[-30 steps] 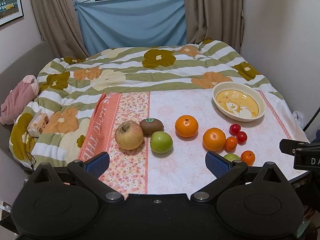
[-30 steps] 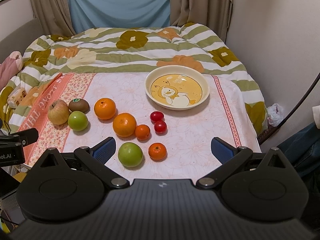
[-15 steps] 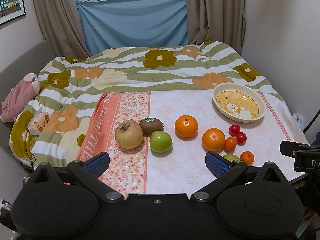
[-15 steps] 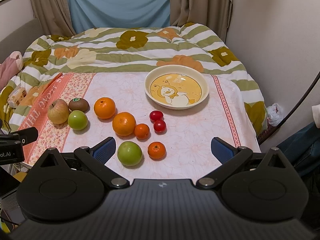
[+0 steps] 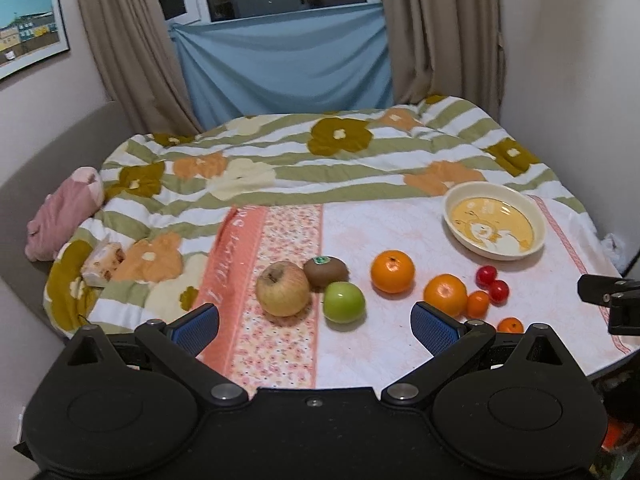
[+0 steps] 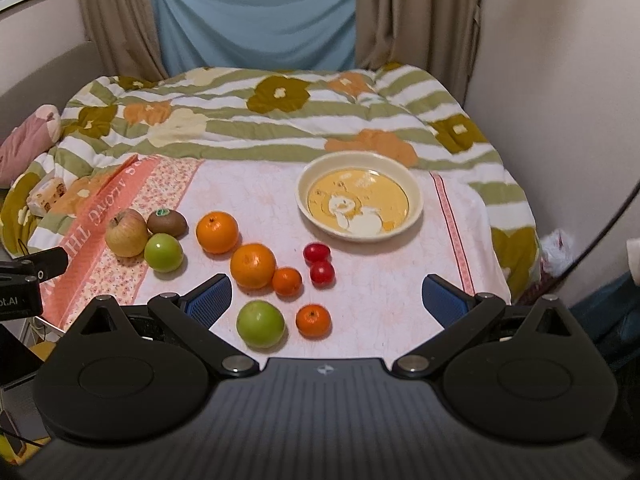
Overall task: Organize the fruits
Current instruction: 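Reach the left tool to the large apple while the right tool approaches the green apple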
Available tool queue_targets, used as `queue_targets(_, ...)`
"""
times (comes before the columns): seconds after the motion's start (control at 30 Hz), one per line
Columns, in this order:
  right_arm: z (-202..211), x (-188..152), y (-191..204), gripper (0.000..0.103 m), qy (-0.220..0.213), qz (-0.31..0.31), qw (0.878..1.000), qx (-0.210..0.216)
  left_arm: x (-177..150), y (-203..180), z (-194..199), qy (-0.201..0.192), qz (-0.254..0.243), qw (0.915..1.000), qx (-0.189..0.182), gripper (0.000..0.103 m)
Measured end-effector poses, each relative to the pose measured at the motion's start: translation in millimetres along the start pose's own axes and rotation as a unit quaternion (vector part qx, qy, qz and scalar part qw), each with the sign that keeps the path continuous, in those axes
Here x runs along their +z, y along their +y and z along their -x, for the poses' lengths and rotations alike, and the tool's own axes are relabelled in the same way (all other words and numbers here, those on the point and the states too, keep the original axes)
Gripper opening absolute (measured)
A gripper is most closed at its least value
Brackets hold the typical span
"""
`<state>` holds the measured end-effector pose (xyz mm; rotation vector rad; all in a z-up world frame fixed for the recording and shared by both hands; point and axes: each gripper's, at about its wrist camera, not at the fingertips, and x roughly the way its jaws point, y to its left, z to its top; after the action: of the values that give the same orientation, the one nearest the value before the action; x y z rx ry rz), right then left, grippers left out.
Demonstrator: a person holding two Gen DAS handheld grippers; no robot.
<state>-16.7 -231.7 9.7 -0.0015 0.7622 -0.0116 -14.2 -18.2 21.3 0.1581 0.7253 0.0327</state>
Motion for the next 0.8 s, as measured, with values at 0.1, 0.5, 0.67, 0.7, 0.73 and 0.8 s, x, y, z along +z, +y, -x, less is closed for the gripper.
queue_targets(0.1,-3,3,-2,0.103,-0.007,0.005,1.0,0.021,-2,1,-2,0.005,0.005,0.9999,0.012,0.103)
queue_targets(0.5,-36,7,27,0.103,-0.005,0.027,0.994,0.102,-5,41,-34,-0.003,0.011,0.9995,0.03,0.103)
queue_targets(0.67,-59,12,55,0.103,-0.004,0.011,0.993,0.115,3,66,-68,0.015,-0.007,0.9998,0.006,0.103)
queue_targets(0.7,-64,13,62,0.103,-0.005,0.01,0.994,0.112,4,71,-75,0.019,-0.01,0.9998,-0.002,0.103)
queue_targets(0.73,-68,13,67,0.103,-0.005,0.008,0.994,0.111,6,76,-83,0.024,-0.014,0.9996,-0.011,0.103)
queue_targets(0.8,-81,14,80,0.103,-0.001,0.003,0.993,0.114,9,85,-101,0.033,-0.026,0.9986,-0.03,0.103)
